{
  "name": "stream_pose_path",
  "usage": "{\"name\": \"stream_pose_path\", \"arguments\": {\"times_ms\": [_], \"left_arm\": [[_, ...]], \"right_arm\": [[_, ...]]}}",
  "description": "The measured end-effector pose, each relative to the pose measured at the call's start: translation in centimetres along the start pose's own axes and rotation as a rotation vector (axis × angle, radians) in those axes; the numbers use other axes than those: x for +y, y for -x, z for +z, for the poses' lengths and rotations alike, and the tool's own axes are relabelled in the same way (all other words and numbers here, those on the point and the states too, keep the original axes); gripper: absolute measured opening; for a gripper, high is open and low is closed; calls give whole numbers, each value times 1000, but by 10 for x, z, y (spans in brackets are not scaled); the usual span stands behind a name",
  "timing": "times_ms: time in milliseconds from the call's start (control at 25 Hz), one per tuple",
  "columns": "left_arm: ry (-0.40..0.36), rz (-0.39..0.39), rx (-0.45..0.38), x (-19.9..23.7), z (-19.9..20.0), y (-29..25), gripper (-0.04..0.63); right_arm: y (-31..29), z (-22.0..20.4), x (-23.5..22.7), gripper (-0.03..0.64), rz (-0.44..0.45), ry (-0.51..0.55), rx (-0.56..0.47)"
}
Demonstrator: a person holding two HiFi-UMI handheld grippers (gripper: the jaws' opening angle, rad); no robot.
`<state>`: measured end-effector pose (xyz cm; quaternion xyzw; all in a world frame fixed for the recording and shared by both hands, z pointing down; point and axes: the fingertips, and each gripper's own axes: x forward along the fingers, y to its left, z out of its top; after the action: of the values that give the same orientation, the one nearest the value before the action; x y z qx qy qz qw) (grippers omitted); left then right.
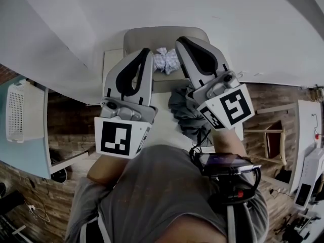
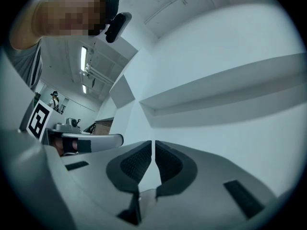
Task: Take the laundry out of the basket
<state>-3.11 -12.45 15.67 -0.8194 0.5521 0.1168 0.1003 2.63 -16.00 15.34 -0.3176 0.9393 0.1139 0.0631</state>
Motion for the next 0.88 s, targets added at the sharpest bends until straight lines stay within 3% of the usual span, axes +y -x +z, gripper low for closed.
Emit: {"name": "stream_pose_path", "arguments": {"times_ms": [400,880], "left_arm": [[1,32,10,29,-13,-28,8],[81,81,142,67,-90,-63,8]], "right_arm": [[-29,-2,-34,28,-7,47,9],[-80,-112,-49,89,111,-2,192]]}}
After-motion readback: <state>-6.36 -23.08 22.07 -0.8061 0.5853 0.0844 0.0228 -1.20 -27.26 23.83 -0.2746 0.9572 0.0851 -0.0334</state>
